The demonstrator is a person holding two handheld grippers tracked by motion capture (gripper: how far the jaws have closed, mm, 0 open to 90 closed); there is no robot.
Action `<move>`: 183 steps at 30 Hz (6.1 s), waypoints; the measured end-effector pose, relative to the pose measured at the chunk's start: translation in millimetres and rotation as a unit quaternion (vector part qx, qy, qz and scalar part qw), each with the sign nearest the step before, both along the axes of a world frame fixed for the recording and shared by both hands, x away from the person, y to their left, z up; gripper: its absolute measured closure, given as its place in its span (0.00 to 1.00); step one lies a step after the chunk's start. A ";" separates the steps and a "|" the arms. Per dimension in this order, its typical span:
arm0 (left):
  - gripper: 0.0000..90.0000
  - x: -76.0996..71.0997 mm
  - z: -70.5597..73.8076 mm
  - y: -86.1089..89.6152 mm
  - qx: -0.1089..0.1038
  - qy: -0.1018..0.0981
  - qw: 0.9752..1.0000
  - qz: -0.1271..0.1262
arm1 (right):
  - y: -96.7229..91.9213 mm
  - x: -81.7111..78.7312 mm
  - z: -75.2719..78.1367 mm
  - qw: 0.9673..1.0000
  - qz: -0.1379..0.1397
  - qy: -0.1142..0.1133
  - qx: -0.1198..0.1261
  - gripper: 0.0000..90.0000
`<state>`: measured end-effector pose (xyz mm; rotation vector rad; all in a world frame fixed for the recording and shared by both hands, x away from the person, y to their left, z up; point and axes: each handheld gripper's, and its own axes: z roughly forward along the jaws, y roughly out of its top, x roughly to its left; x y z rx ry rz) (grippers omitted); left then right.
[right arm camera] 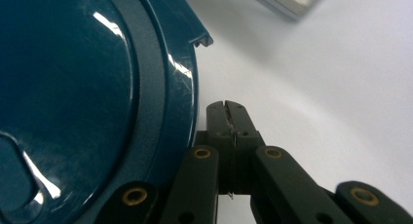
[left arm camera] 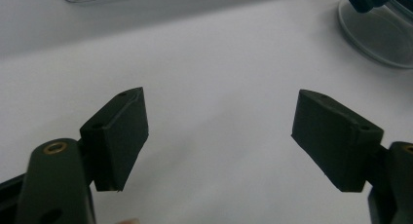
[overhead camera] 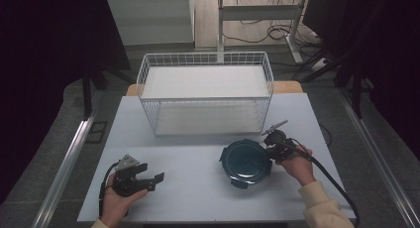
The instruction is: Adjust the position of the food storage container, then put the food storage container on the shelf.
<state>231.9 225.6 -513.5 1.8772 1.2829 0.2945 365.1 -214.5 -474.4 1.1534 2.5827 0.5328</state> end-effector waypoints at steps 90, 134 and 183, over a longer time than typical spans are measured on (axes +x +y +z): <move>0.19 -4.4 33.0 -43.3 -0.058 0.022 0.997 -0.045 | -35.9 -107.0 2.1 0.962 0.004 -0.058 0.268 0.22; 0.12 65.2 6.8 -107.3 -0.168 0.173 0.966 -0.092 | 21.2 -51.3 -14.3 0.938 -0.069 0.091 0.328 0.11; 0.38 55.6 7.7 -118.2 -0.208 0.214 0.952 -0.062 | 11.6 -65.0 -16.4 0.906 -0.119 0.117 0.390 0.42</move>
